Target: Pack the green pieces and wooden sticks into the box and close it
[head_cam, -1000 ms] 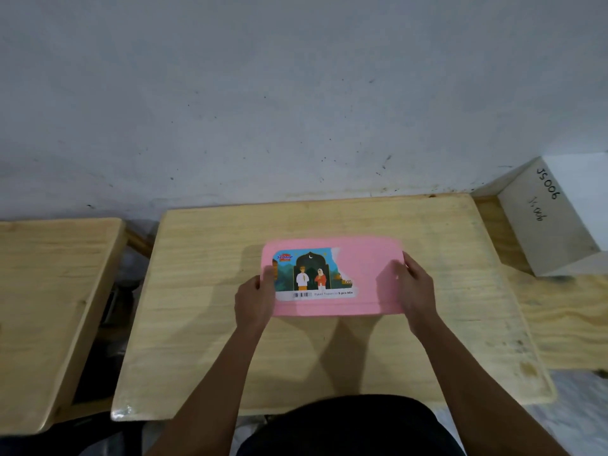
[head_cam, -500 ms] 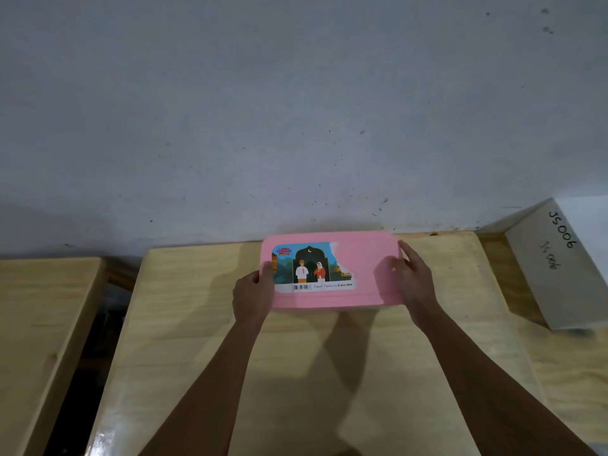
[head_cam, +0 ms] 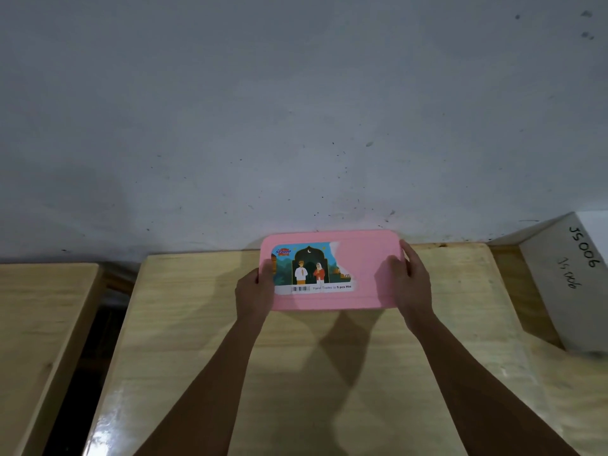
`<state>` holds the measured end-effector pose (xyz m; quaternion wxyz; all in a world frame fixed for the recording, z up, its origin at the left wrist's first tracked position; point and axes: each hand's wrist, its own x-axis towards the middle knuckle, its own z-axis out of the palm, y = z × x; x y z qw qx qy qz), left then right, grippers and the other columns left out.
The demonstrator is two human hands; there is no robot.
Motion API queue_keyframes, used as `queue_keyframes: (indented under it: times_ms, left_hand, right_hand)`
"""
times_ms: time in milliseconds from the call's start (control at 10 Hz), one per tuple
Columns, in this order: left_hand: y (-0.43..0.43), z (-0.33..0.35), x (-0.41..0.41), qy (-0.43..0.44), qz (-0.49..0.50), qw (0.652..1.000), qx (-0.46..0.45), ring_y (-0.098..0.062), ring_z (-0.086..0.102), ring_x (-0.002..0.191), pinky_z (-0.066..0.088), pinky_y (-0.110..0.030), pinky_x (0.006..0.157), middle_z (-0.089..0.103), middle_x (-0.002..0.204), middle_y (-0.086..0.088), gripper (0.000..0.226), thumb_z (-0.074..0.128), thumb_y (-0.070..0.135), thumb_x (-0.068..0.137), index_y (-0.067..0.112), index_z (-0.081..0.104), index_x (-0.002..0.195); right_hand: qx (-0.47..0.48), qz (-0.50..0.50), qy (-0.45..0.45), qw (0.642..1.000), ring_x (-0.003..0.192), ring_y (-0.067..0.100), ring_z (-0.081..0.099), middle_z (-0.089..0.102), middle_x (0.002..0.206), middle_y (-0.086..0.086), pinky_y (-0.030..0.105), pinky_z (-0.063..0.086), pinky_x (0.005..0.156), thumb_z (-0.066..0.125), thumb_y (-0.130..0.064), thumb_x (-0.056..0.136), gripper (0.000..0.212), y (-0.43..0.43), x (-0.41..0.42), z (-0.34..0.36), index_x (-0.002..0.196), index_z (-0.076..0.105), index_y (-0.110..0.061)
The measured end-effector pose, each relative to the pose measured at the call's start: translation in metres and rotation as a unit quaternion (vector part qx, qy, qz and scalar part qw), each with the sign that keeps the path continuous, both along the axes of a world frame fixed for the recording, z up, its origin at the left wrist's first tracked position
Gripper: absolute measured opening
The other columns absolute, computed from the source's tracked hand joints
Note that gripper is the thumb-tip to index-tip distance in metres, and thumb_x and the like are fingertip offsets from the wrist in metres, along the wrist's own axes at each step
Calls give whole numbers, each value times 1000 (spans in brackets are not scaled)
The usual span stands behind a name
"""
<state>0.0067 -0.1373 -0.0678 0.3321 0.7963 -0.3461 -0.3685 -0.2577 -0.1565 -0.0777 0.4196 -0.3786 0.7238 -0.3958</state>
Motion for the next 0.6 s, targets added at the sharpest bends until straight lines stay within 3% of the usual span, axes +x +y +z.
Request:
queue_keyframes:
  times_ms: [100, 200, 300, 400, 500, 600]
  left_hand:
    - [-1, 4, -1, -2, -16, 1000, 10, -24, 64, 77, 46, -29, 63, 69, 83, -8, 49, 41, 47, 97, 9, 70, 87]
    - [1, 13, 0, -38, -76, 996, 23, -27, 66, 88, 53, -35, 75, 70, 97, -8, 49, 38, 53, 95, 13, 66, 102]
    - [2, 40, 1, -230, -186, 955, 27, -32, 60, 107, 51, -43, 88, 61, 124, -11, 53, 35, 53, 94, 15, 48, 128]
    - [3, 76, -1, -288, -240, 926, -37, -29, 43, 132, 38, -42, 105, 43, 147, -9, 60, 36, 50, 96, 14, 36, 144]
    - [-12, 123, 4, -224, -281, 931, -59, -21, 57, 119, 43, -37, 103, 57, 135, -3, 51, 43, 52, 93, 22, 51, 133]
    - [-29, 173, 7, -219, -345, 909, -82, -18, 64, 103, 49, -37, 95, 67, 118, -2, 44, 48, 53, 89, 24, 63, 119]
  right_hand:
    - [-1, 35, 97, 995, 84, 21, 58, 57, 87, -8, 39, 47, 79, 30, -49, 86, 36, 0, 7, -2, 112, 50, -35]
    - [7, 73, 235, 969, 74, 27, 58, 52, 81, 1, 38, 43, 65, 26, -34, 92, 21, 1, 15, 15, 98, 42, -21]
    - [61, 114, 280, 951, 101, 36, 61, 55, 121, 12, 44, 48, 83, 39, -28, 95, 36, -6, 18, 36, 130, 44, -19]
    - [53, 168, 211, 961, 120, 33, 54, 50, 139, 14, 43, 44, 98, 41, -29, 98, 47, -11, 21, 66, 142, 41, -13]
    - [-17, 210, 168, 963, 129, 24, 48, 48, 144, 10, 31, 35, 104, 46, -26, 100, 42, -17, 25, 114, 139, 47, -11]
    - [-106, 229, 143, 957, 125, 19, 51, 55, 138, 7, 21, 32, 96, 51, -29, 99, 38, -24, 31, 168, 132, 55, -12]
